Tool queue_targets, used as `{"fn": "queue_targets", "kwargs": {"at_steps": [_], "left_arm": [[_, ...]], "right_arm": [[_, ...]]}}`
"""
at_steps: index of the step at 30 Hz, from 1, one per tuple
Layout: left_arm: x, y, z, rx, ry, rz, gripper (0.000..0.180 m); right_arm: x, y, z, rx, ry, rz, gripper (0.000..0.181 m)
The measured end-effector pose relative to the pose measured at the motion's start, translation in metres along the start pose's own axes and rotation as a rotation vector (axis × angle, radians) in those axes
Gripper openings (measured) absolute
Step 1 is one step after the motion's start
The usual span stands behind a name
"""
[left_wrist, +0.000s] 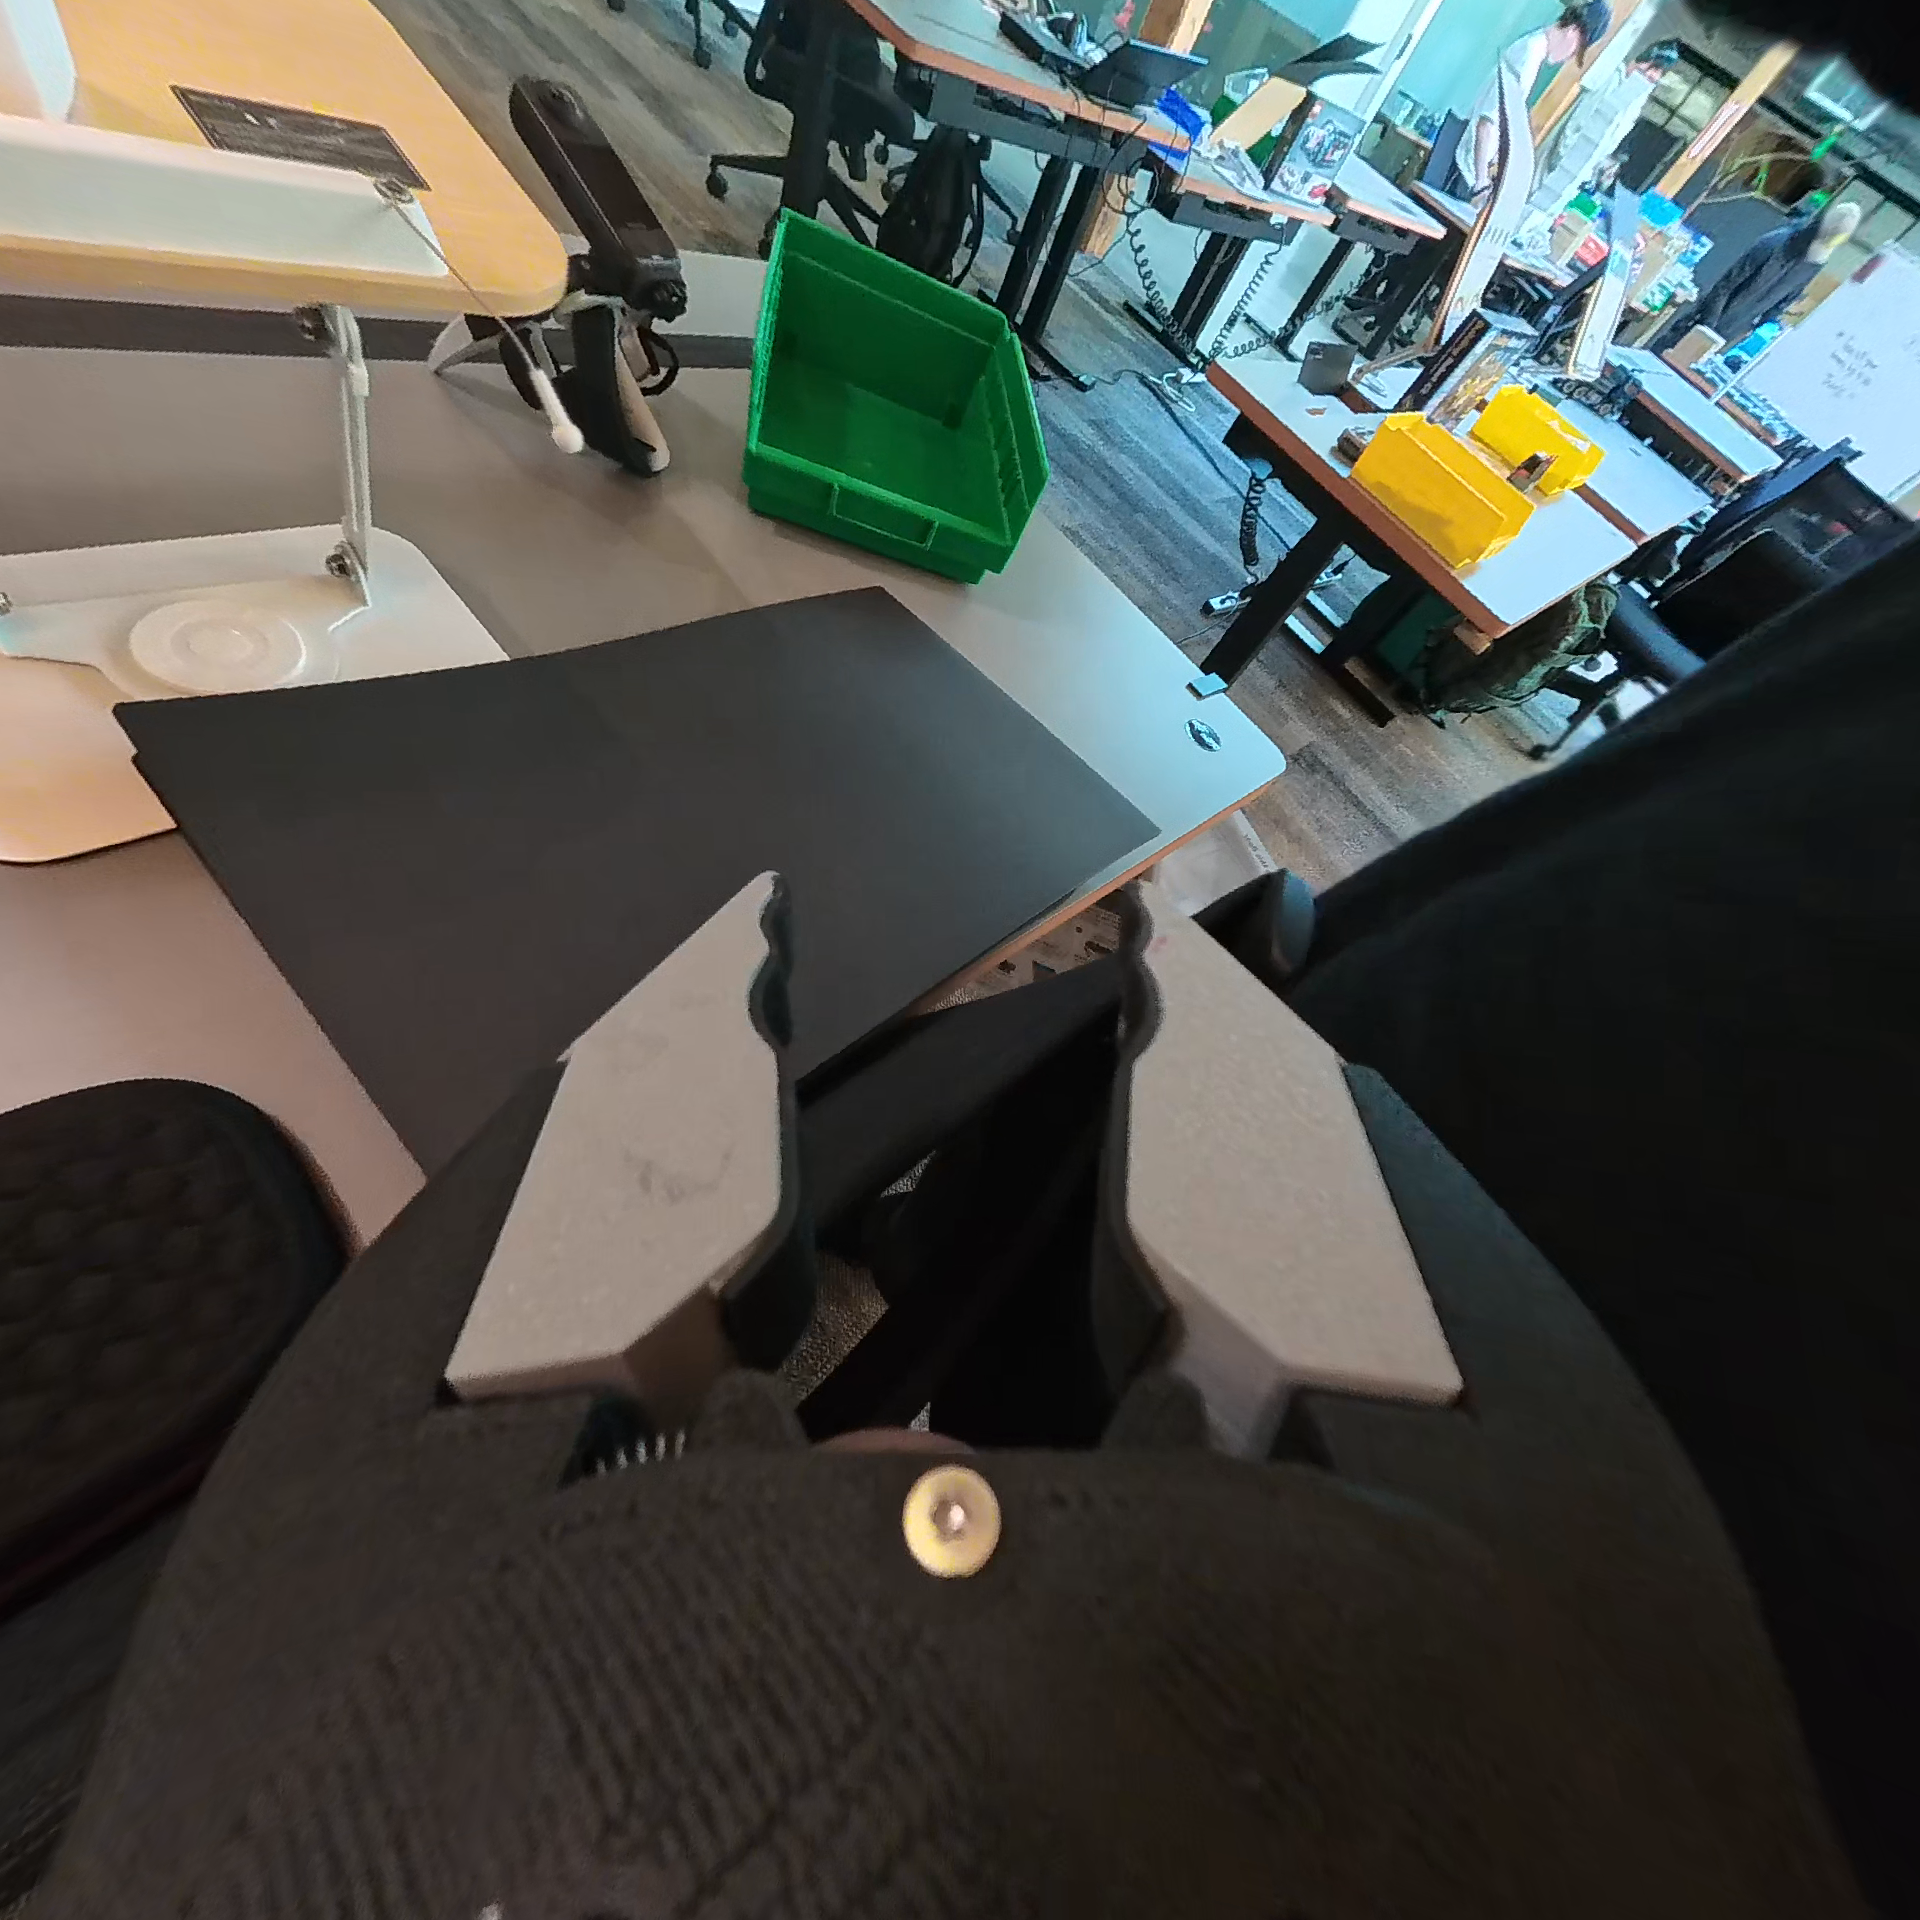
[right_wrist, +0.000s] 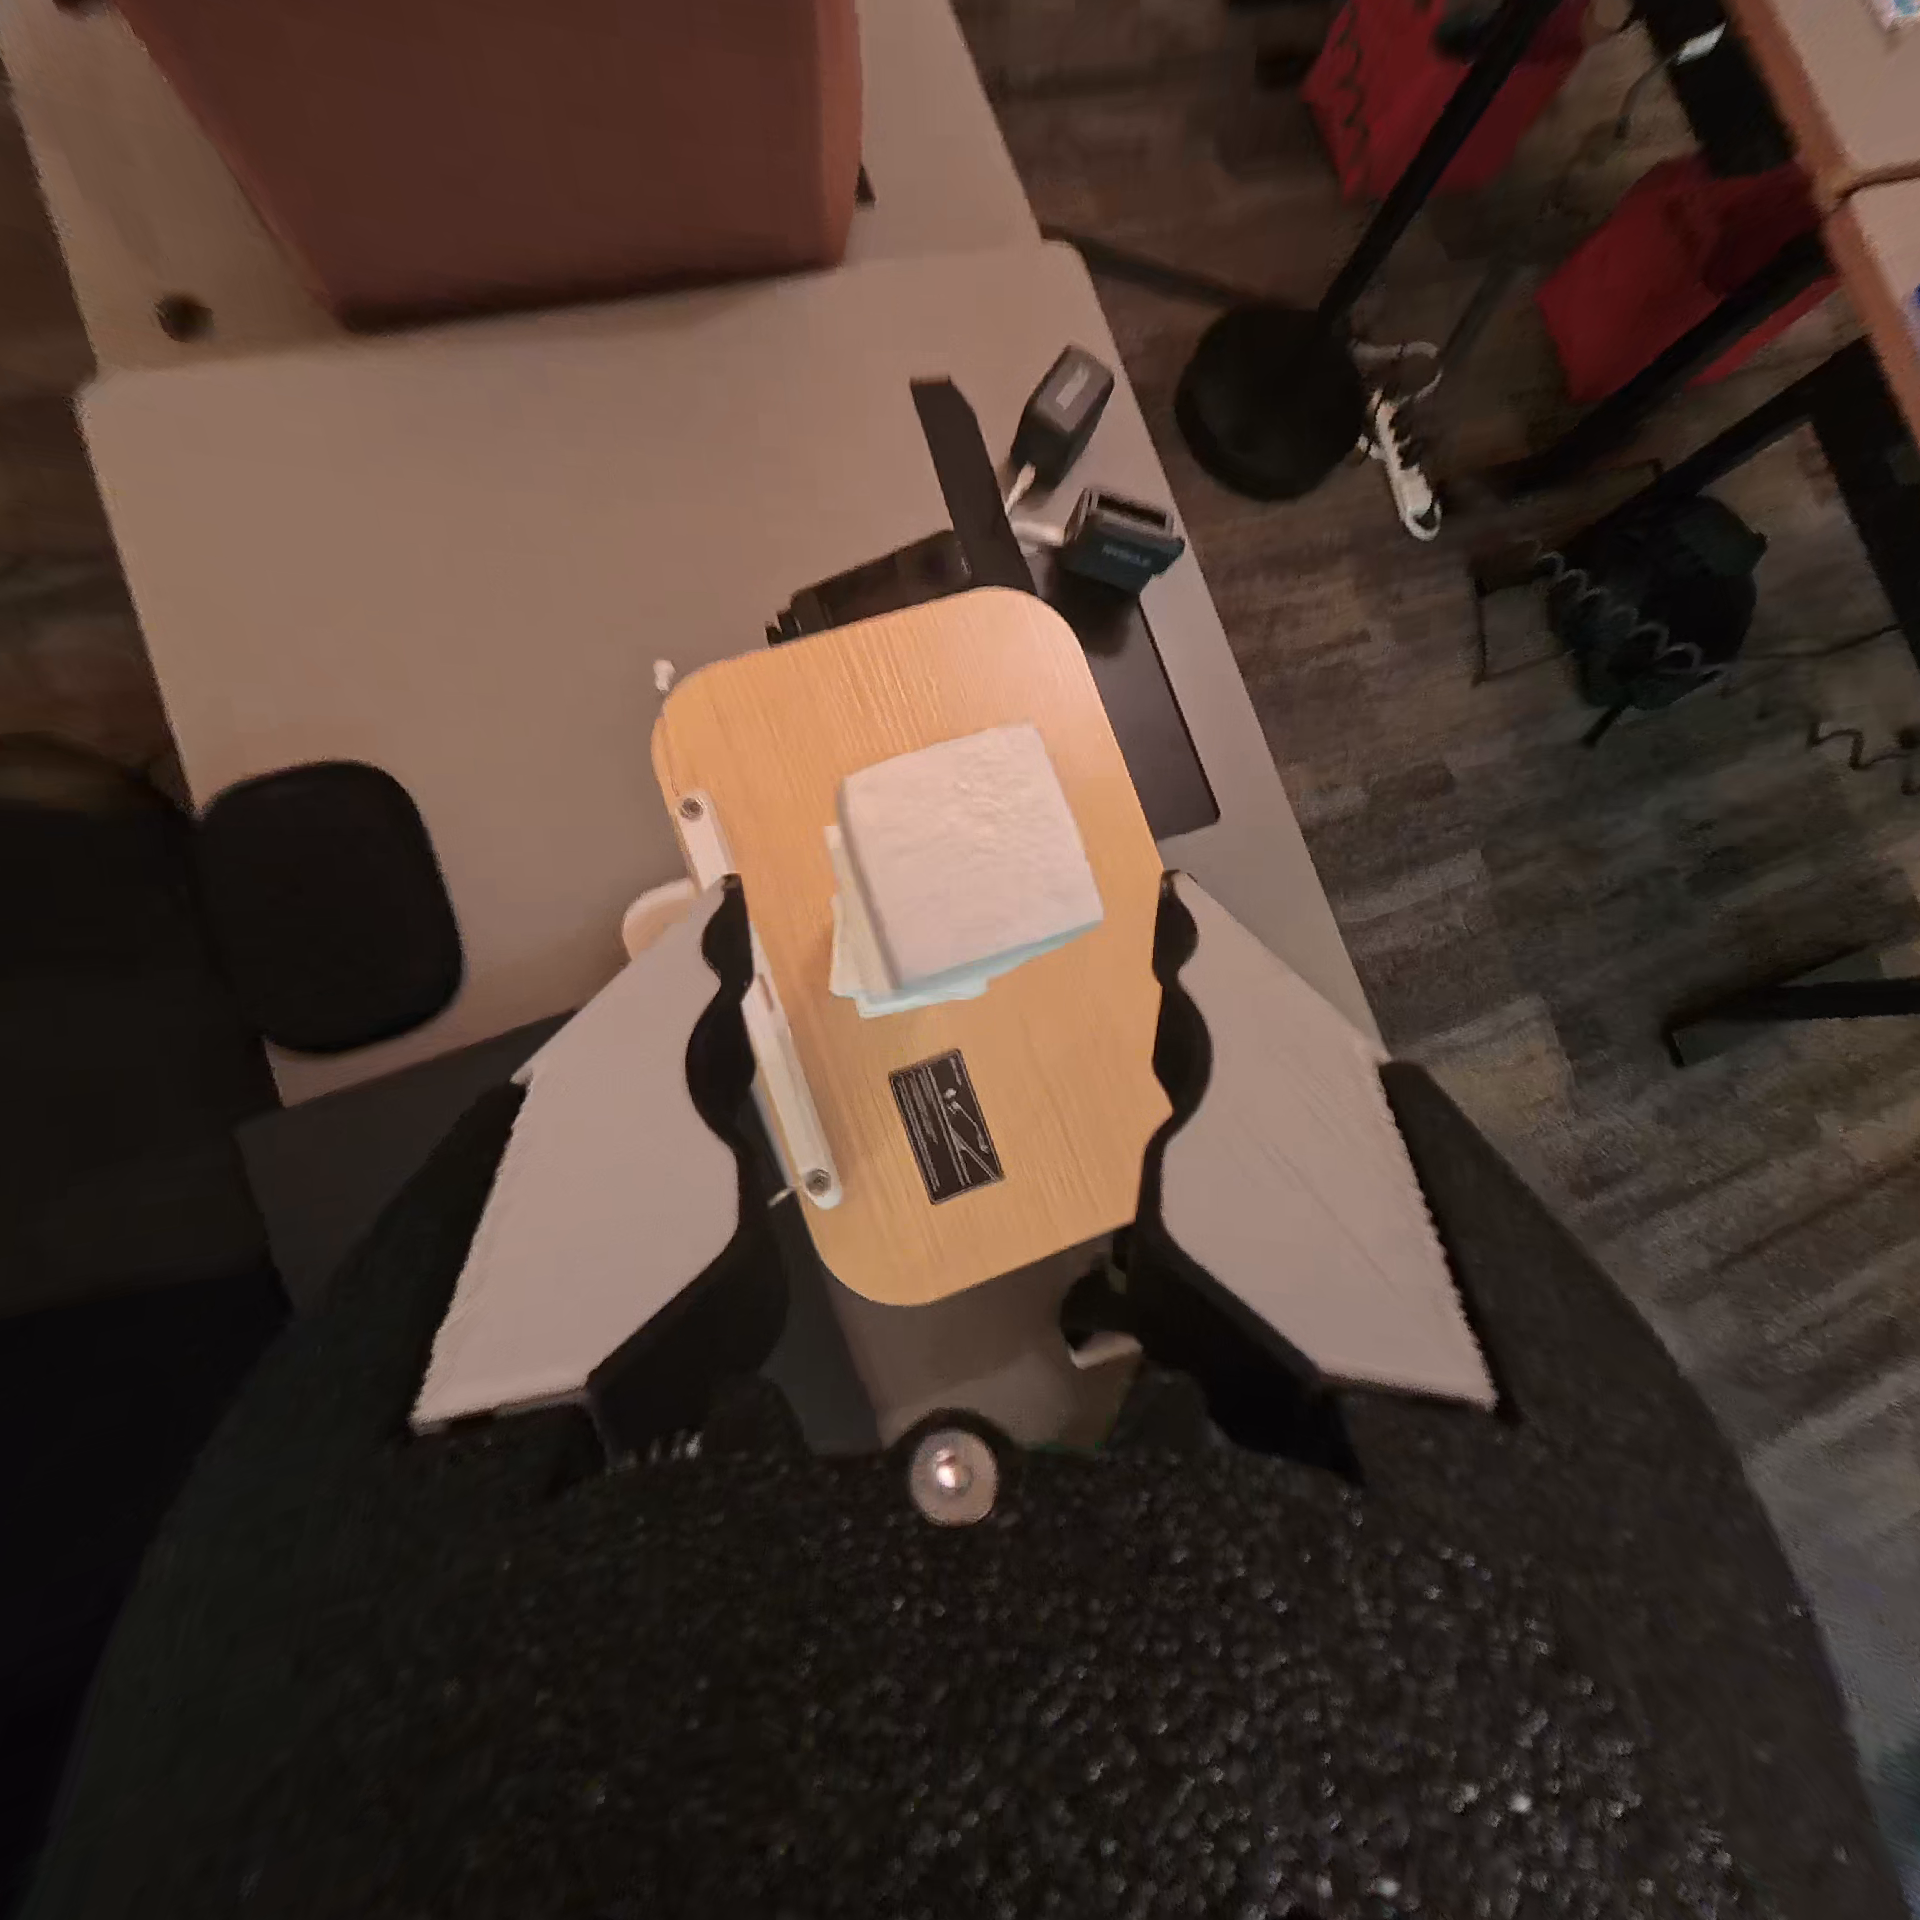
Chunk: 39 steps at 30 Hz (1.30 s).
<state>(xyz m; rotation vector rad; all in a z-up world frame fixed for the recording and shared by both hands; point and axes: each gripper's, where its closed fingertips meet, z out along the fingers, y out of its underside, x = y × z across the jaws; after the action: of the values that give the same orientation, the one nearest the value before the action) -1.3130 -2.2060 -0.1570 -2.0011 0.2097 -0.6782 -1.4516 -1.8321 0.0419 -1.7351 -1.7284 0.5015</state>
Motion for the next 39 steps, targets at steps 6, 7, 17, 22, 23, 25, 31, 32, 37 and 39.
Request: {"fn": "queue_targets", "kwargs": {"at_steps": [6, 7, 17, 22, 23, 25, 31, 32, 37, 39], "left_arm": [[-0.001, 0.0, -0.008, -0.004, 0.083, -0.023, 0.051], [-0.004, -0.001, -0.009, -0.006, 0.082, -0.019, 0.051], [-0.038, -0.045, 0.015, -0.064, -0.029, 0.098, 0.076], [-0.054, -0.066, 0.041, -0.114, -0.137, 0.099, 0.081], [-0.059, -0.068, 0.045, -0.135, -0.159, 0.087, 0.08], [-0.069, -0.069, 0.05, -0.182, -0.204, 0.077, 0.077], [-0.116, -0.088, 0.059, -0.245, -0.289, 0.085, 0.07], [-0.129, -0.096, 0.058, -0.247, -0.308, 0.101, 0.066], [-0.215, -0.145, 0.062, -0.264, -0.375, 0.147, 0.025], [-0.252, -0.168, 0.07, -0.259, -0.404, 0.156, 0.019]], "right_arm": [[-0.028, 0.065, -0.06, 0.295, 0.051, 0.197, 0.099], [-0.033, 0.087, -0.066, 0.328, 0.061, 0.233, 0.102], [-0.063, 0.283, -0.074, 0.307, 0.28, 0.38, 0.097], [-0.056, 0.317, -0.06, 0.345, 0.262, 0.384, 0.098], [-0.057, 0.325, -0.055, 0.344, 0.247, 0.382, 0.098], [-0.063, 0.342, -0.046, 0.333, 0.215, 0.361, 0.097], [-0.079, 0.399, -0.031, 0.239, 0.179, 0.39, 0.089], [-0.079, 0.406, -0.033, 0.234, 0.197, 0.389, 0.084], [-0.085, 0.438, -0.053, 0.154, 0.315, 0.404, 0.049], [-0.096, 0.439, -0.062, 0.158, 0.324, 0.451, 0.037]]}}
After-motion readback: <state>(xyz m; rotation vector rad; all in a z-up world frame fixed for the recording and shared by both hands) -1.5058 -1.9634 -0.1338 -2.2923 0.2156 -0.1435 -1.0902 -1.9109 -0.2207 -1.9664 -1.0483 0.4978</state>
